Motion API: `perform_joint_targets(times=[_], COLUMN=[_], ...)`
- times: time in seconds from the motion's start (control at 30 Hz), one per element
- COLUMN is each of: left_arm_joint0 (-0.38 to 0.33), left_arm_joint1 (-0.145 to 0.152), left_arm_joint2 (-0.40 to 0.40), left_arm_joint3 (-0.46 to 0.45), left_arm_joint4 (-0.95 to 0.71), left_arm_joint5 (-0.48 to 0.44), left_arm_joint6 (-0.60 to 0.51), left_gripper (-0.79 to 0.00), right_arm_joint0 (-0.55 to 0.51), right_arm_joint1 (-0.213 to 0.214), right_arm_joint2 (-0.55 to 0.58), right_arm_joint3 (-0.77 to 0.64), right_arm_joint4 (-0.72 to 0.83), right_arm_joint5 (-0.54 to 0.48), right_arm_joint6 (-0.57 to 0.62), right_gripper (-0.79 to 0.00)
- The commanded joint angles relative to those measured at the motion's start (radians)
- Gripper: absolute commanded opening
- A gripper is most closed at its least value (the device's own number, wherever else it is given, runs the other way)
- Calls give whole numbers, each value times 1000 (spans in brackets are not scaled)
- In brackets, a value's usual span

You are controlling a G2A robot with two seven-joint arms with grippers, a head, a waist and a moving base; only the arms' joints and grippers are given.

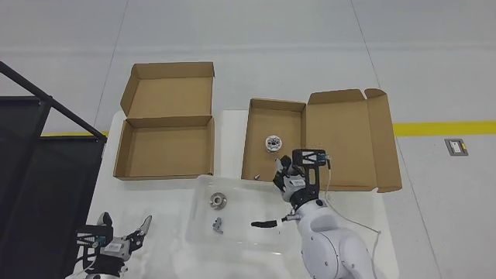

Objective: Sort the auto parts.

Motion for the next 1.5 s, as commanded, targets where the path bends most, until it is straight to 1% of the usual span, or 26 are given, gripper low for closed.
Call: perform_joint_targets(times=[0.0, 0.4, 0.47, 0.6, 0.73, 0.87, 0.97, 1.03, 1.17, 1.23, 1.33, 1.47], left_arm_joint0=[0, 0, 0, 0, 0, 0, 0, 0, 0, 0, 0, 0], left_arm_joint1=[0, 0, 0, 0, 0, 0, 0, 0, 0, 0, 0, 0], left_arm_joint2=[0, 0, 0, 0, 0, 0, 0, 0, 0, 0, 0, 0], left_arm_joint3=[0, 0, 0, 0, 0, 0, 0, 0, 0, 0, 0, 0], left_arm_joint4=[0, 0, 0, 0, 0, 0, 0, 0, 0, 0, 0, 0], left_arm_joint5=[0, 0, 0, 0, 0, 0, 0, 0, 0, 0, 0, 0], left_arm_joint6=[0, 0, 0, 0, 0, 0, 0, 0, 0, 0, 0, 0], left_gripper=[0, 0, 0, 0, 0, 0, 0, 0, 0, 0, 0, 0], right_arm_joint0=[5, 5, 9, 105, 238, 369, 444, 487, 548, 562, 577, 587], right_arm_joint1=[-1, -1, -4, -20, -38, -61, -78, -88, -102, -107, -114, -122], right_arm_joint2=[0, 0, 0, -3, -14, -39, -60, -78, -99, -107, -120, -120], right_arm_joint3=[8, 8, 44, 184, 379, 599, 740, 820, 919, 945, 975, 1008], right_arm_joint4=[20, 20, 30, 99, 145, 172, 203, 214, 215, 217, 197, 203], right_arm_joint5=[-6, -6, 3, 31, 63, 106, 110, 114, 102, 97, 125, 136], right_arm_joint6=[4, 4, -18, -11, 14, 15, 8, 25, 48, 58, 60, 52], right_gripper=[-785, -785, -785, -785, -785, -785, -785, -785, -785, -785, -785, -785])
